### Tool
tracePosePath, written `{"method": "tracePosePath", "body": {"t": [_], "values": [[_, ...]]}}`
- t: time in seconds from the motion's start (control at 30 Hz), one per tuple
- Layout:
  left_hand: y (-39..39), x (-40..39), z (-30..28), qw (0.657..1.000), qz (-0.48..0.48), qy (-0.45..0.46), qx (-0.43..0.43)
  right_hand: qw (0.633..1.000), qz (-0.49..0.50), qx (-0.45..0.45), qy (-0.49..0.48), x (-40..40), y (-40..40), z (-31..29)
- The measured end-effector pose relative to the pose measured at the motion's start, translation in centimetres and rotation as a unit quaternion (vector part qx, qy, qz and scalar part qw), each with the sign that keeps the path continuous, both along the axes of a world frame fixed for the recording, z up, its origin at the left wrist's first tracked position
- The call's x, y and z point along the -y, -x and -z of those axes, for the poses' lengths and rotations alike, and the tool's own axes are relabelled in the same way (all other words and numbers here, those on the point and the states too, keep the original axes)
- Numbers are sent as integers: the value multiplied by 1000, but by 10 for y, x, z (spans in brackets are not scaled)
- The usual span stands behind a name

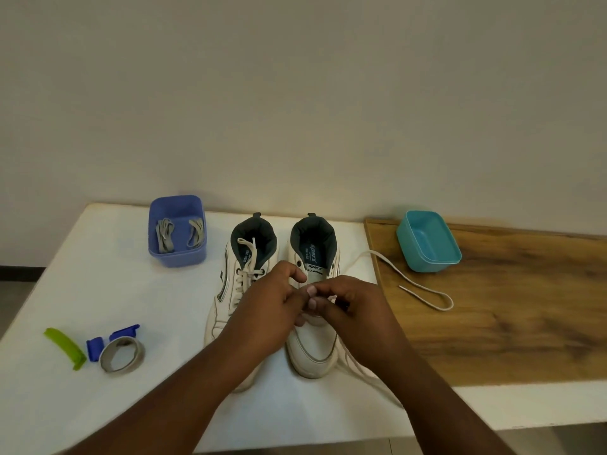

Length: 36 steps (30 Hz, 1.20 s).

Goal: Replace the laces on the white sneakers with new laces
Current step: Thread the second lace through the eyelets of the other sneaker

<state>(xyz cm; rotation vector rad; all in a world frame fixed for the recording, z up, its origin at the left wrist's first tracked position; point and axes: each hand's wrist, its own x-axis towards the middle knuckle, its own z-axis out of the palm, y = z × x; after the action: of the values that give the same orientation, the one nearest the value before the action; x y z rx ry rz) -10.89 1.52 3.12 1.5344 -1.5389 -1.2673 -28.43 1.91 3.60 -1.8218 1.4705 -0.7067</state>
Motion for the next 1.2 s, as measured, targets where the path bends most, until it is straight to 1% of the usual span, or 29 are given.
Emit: {"method": "tracePosePath", "body": {"t": [0.07,0.27,0.37,0.4,0.47,0.5,0.57,0.67,0.77,0.87,0.97,1.07,1.2], "values": [[1,-1,-1,1000,8,8,-1,1000,8,16,1,1,0,0],[2,-2,-3,999,4,38,4,999,-10,-32,15,1,-7,-2],[2,-1,0,999,-21,38,14,999,33,-22,37,4,-4,3],[1,0,2,998,-36,42,31,997,56,-38,45,6,-2,6],[-3,2,9,992,-58,59,97,986,90,-120,74,9,4,12],[-4,1,11,988,-60,65,129,977,97,-164,91,10,6,15],[-4,-1,16,982,-48,72,167,961,101,-230,114,10,6,21],[-2,-1,20,978,-30,69,196,946,89,-265,166,10,2,22],[-2,2,24,979,-28,58,191,932,75,-289,207,9,-3,19],[0,1,26,981,-29,62,184,917,92,-337,194,9,-9,18],[1,1,25,981,-28,62,181,916,70,-369,144,8,-13,16],[1,2,24,981,-23,70,179,923,56,-364,111,8,-12,15],[1,1,23,982,-13,80,168,911,102,-382,114,6,-11,17]]}}
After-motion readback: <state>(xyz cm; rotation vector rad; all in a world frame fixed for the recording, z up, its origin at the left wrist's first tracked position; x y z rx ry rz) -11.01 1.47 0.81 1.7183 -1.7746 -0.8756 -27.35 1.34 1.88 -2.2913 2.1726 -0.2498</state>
